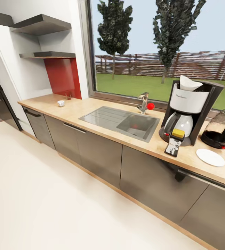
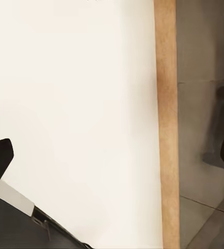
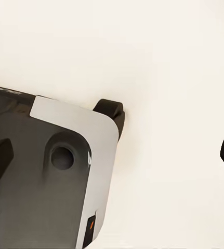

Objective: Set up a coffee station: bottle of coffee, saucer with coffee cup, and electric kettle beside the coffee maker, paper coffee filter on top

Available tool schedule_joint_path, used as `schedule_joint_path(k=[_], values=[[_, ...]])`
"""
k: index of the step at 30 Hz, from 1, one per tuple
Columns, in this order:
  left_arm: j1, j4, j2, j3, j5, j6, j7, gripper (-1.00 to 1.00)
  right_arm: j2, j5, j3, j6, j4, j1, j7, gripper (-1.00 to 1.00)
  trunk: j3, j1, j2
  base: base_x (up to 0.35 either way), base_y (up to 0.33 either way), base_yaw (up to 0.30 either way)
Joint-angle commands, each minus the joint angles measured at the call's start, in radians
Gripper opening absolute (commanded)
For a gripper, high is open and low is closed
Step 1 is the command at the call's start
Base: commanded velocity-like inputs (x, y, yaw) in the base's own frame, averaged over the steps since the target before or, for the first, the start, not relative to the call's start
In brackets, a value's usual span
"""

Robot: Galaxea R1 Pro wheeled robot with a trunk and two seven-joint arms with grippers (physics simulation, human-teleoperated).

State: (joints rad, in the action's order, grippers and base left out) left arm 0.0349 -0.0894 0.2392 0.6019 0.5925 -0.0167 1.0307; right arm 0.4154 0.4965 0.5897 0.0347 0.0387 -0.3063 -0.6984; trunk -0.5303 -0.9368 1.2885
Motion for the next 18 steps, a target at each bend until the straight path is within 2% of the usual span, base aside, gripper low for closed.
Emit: schedule_joint_path(k=[1,18], values=[[0.000,-0.001,0.000,-0.007,0.007,-0.002,0.002,1.00,0.000,0.007,0.009,0.004,0.000,-0.001,-0.003,1.00,0.001,0.000,0.000,0.000,0.000,0.000],[0.000,-0.001,0.000,-0.007,0.007,-0.002,0.002,1.00,0.000,0.007,0.009,0.004,0.000,-0.001,-0.003,1.00,0.027,0.000,0.000,0.000,0.000,0.000]])
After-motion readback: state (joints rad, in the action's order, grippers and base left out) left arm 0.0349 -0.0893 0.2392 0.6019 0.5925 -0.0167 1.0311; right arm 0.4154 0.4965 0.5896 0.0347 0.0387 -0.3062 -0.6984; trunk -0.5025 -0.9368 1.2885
